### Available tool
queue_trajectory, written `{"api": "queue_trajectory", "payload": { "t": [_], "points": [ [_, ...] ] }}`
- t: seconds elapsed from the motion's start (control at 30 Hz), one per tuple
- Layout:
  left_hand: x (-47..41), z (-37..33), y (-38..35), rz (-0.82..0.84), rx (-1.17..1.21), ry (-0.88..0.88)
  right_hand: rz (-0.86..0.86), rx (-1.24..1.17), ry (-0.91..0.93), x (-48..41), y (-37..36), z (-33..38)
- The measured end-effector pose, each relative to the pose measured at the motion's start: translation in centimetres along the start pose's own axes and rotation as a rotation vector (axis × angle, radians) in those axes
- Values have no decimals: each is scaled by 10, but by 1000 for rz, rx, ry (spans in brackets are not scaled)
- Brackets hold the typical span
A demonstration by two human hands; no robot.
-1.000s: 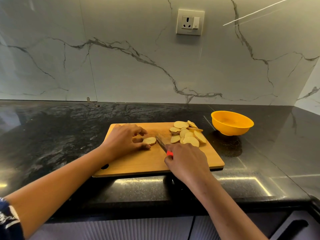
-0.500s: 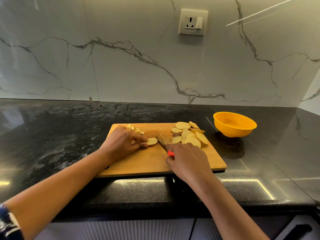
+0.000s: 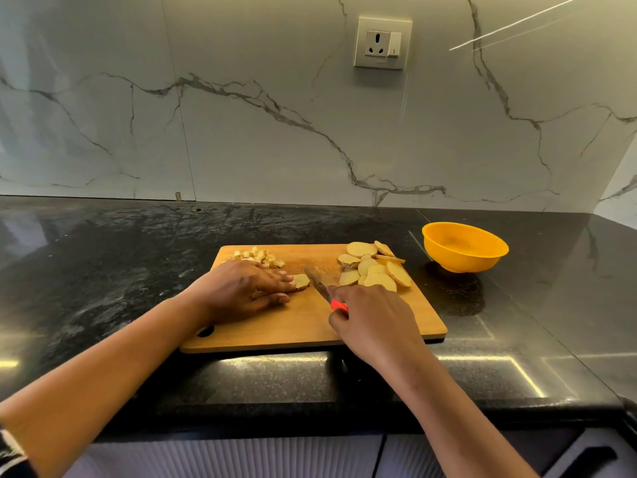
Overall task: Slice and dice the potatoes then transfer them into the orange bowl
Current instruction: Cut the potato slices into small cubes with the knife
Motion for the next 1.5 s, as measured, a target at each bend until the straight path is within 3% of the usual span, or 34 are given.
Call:
{"api": "queue_trajectory", "payload": {
  "t": [0.33,0.73,0.83,1.07,1.5],
  "points": [
    [-4,1,-1,99,34,44,29,116,69,-18,-9,15],
    [0,-1,0,27,131,88,53,114,104,18,15,1],
    [2,-2,2,-24,144,78,-19,71,69,10,21,2],
    [4,-1,5,68,41,82,-5,20,38,-6,-7,16],
    [0,-2,4,71,11,68,-7,153,138,14,-10,22]
  ]
}}
Point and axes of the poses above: each hand's wrist, its own x-axis away from the middle knuckle, its own y-axis out of the back of the hand, z = x × y, the point moved 3 cm from there along -x, towards the middle knuckle, and after that the axes turned 7 degrees about -y, right-handed, at the moved point
